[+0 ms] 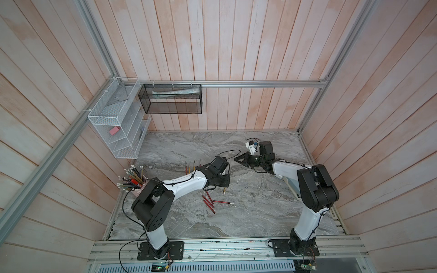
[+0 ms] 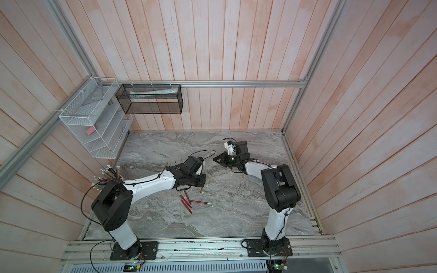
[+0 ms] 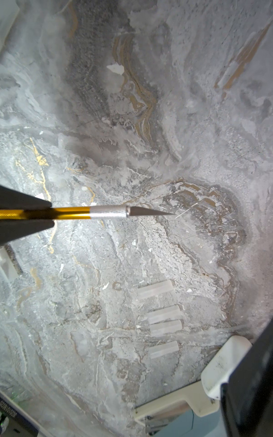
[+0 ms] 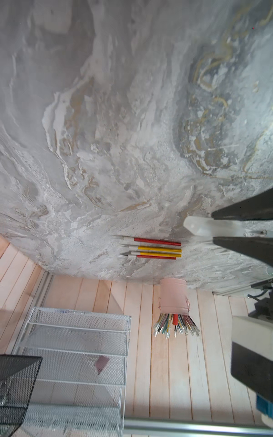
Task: Remove protective caps from carving knives
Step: Remove the protective sleeve from the carving knife, then place the protective sleeve at the center of the board.
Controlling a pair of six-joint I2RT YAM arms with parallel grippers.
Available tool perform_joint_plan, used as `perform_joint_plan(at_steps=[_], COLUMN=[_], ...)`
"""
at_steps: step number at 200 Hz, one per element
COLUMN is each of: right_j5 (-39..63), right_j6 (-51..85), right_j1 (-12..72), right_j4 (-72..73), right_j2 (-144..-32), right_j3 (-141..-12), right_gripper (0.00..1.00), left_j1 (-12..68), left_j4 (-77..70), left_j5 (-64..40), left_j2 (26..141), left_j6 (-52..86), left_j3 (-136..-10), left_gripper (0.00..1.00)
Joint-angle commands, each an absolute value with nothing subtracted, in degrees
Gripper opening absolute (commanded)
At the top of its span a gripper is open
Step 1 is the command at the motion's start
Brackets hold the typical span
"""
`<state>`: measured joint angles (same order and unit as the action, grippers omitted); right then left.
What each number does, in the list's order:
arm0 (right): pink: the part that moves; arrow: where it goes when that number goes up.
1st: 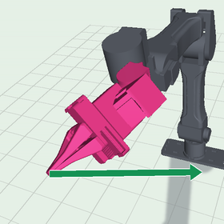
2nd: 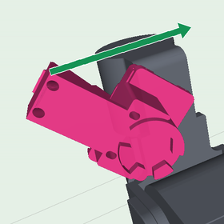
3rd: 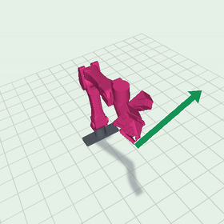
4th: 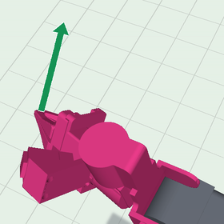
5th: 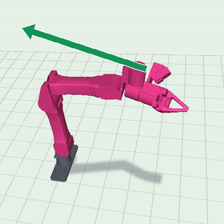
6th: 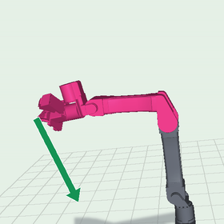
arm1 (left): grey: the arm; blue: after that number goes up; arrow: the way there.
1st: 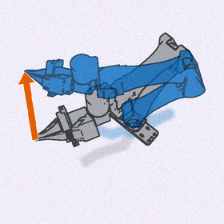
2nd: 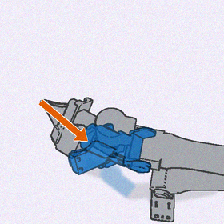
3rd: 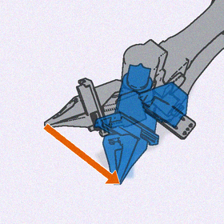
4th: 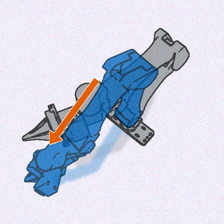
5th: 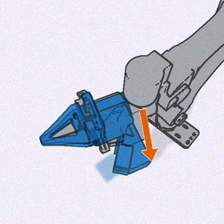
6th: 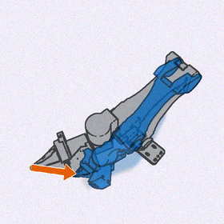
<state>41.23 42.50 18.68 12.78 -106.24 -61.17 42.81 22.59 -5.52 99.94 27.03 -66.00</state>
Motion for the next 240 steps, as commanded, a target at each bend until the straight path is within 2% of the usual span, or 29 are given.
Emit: perform_joint_plan(at_steps=[1, 44, 103, 222, 240], right_j5=[34.41, 19.02, 8.16, 10.39, 10.46], right_j6=[36.21, 26.67, 22.68, 23.38, 23.42], right_j1=[18.29, 19.31, 25.77, 29.57, 29.49], right_j4=[4.15, -10.6, -19.41, -19.18, -18.98], right_j2=[-104.16, -99.84, -98.14, -100.88, -101.67], right_j3=[-62.22, -60.47, -59.02, -56.68, -56.75], right_gripper=[0.0, 0.0, 0.0, 0.0, 0.03], left_j1=[42.73, 39.44, 34.16, 31.21, 31.2], left_j4=[22.74, 25.1, 27.0, 27.33, 27.55], left_j5=[-4.42, -2.5, -1.1, -1.05, -1.14], left_j2=[99.25, 99.47, 100.76, 104.43, 104.72], left_j6=[26.65, 27.5, 27.77, 26.55, 26.38], left_j3=[-65.7, -66.65, -68.64, -72.02, -72.32], left_gripper=[0.0, 0.0, 0.0, 0.0, 0.0])
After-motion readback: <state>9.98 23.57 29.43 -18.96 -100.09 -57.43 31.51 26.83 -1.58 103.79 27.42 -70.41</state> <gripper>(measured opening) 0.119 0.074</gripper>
